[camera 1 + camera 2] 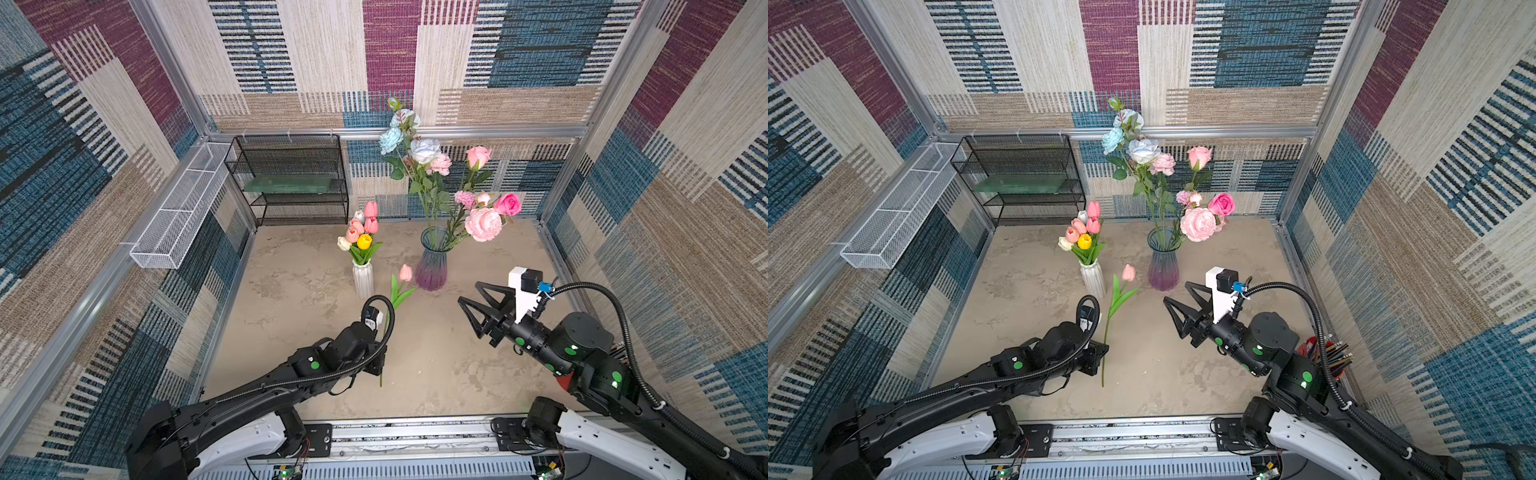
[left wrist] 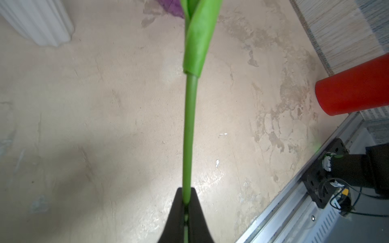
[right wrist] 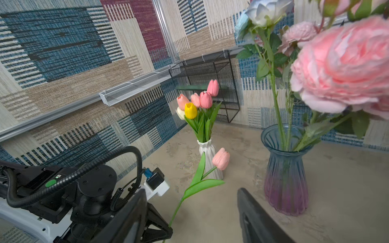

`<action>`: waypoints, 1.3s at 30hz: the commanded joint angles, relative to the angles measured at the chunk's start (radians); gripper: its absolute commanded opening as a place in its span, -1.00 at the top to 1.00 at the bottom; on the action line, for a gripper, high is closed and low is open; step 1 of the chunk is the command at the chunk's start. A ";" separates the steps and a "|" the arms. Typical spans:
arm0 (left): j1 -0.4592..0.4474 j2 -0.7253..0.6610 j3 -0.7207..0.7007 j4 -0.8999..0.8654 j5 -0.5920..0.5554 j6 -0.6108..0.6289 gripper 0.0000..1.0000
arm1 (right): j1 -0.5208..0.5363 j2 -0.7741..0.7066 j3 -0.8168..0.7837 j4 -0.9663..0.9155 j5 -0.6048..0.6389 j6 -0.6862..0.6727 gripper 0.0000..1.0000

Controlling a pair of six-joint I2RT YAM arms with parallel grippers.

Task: Pick out pink flowers from the vase
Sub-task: Place the flower at the center of the board.

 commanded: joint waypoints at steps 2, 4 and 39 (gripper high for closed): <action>0.054 0.145 0.037 0.089 0.160 -0.102 1.00 | -0.001 0.020 -0.002 -0.017 0.041 0.071 -0.39; 0.084 0.208 0.048 0.128 0.199 -0.126 1.00 | -0.003 0.046 0.010 -0.041 0.028 0.086 -0.38; 0.274 0.529 0.094 0.180 0.326 -0.119 0.98 | -0.023 0.053 -0.021 -0.045 -0.031 0.029 -0.47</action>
